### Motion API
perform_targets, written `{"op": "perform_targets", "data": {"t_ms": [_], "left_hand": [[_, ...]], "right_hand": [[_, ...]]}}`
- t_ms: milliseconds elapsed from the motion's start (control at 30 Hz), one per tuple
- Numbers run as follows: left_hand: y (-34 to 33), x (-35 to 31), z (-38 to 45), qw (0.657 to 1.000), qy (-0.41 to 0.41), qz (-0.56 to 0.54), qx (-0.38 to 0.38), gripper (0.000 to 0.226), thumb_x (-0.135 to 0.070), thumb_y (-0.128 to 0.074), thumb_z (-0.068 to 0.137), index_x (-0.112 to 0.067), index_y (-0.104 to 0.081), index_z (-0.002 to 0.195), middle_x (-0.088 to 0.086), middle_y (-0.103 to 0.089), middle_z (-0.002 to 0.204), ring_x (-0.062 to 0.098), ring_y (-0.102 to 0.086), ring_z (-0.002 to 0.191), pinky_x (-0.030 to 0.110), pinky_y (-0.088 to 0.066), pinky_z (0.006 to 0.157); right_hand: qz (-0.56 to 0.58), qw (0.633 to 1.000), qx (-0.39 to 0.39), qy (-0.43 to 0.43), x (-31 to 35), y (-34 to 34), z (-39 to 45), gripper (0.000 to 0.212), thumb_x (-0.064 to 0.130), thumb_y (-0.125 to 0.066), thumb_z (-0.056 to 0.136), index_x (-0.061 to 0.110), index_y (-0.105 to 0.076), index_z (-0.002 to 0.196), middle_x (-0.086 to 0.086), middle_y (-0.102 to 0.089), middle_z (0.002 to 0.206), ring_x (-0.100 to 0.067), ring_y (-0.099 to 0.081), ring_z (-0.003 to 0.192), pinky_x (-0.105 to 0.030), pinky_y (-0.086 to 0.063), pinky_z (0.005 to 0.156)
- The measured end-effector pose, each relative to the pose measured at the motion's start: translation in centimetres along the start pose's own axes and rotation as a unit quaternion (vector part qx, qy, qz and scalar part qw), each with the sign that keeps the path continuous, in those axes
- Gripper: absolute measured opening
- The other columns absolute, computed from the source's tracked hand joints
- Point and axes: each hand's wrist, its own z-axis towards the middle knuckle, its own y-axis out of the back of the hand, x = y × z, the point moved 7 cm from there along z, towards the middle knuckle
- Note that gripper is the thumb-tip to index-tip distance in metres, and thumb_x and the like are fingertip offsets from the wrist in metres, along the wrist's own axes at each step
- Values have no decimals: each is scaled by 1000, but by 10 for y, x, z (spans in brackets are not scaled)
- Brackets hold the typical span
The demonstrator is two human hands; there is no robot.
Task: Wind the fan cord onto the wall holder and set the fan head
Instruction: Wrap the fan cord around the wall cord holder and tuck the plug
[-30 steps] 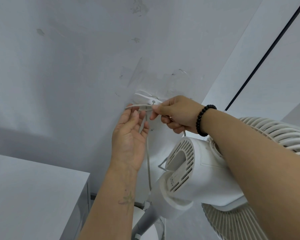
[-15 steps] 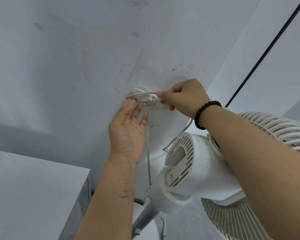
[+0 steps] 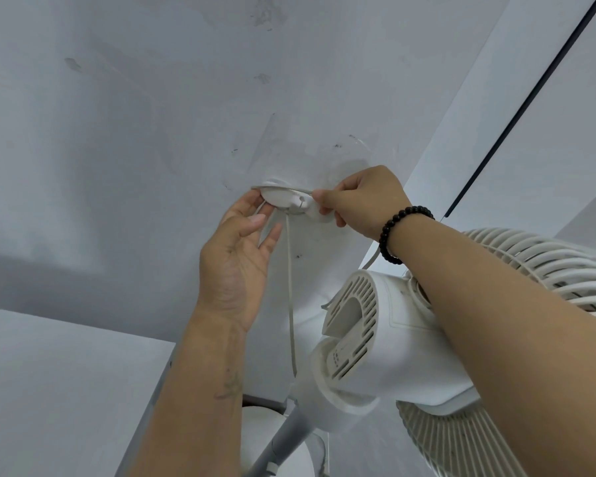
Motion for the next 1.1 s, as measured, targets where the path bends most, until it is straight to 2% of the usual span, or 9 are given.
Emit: {"op": "perform_targets", "data": {"t_ms": [100,267,433,500,600,667,867,967,1100], "left_hand": [[2,0,1,1000,-3,1,-4,55,-19,-49,72,-8,-56,125,4,-64,123,17,-56,126,39,-39,110],[3,0,0,1000,-5,-9,-14,62,-20,-50,73,-10,-51,135,5,-63,123,19,-58,121,35,-42,104],[5,2,0,999,2,-16,-33,60,-21,-51,72,-7,-57,131,3,-63,119,17,-57,114,33,-42,103],[6,2,0,999,5,-28,-37,61,-21,-51,73,-6,-56,131,4,-64,120,18,-57,117,32,-42,105],[5,2,-1,999,9,-47,-26,60,-18,-51,74,-5,-54,132,6,-66,124,19,-59,122,37,-41,108],[3,3,-1,998,9,-55,-20,60,-17,-51,74,-4,-53,133,7,-66,126,20,-60,121,39,-40,109],[1,2,-3,998,11,-68,-14,59,-17,-50,75,-3,-53,132,9,-66,126,21,-61,121,39,-40,110],[1,4,-3,997,13,-72,-13,60,-16,-50,75,-4,-52,133,8,-66,125,20,-61,120,39,-40,110],[2,4,-3,997,19,-68,-12,60,-16,-50,75,-5,-51,134,8,-64,130,21,-60,122,39,-37,112]], "right_hand": [[-6,1000,-4,1,-1,1,2,31,29,-64,86,11,-68,62,0,-58,54,-9,-52,58,-19,-43,57],[12,996,-83,7,-6,13,7,39,25,-60,87,-13,-66,93,-12,-53,69,-19,-49,66,-24,-44,58],[8,989,-149,-12,-11,26,7,32,15,-57,77,-12,-66,92,-34,-57,78,-16,-43,63,-25,-39,59],[-1,986,-162,-29,-13,30,6,31,11,-55,73,-13,-66,90,-33,-60,78,-17,-43,63,-25,-38,59],[-52,991,-102,-68,-15,20,5,22,9,-51,73,-5,-67,79,-13,-64,70,-21,-50,58,-22,-42,53],[-86,991,-37,-93,-18,8,3,25,8,-49,76,-1,-70,85,-10,-68,70,-20,-53,53,-25,-46,55],[-84,991,22,-101,-19,1,-1,26,10,-46,79,-1,-66,89,-14,-70,79,-24,-58,56,-20,-41,48],[-79,993,42,-75,-14,-5,-2,20,19,-49,82,4,-62,85,-15,-72,90,-25,-63,65,-23,-41,53],[-80,994,46,-51,-11,-8,-2,36,27,-50,84,-3,-64,97,-16,-72,92,-25,-71,65,-27,-48,60]]}}
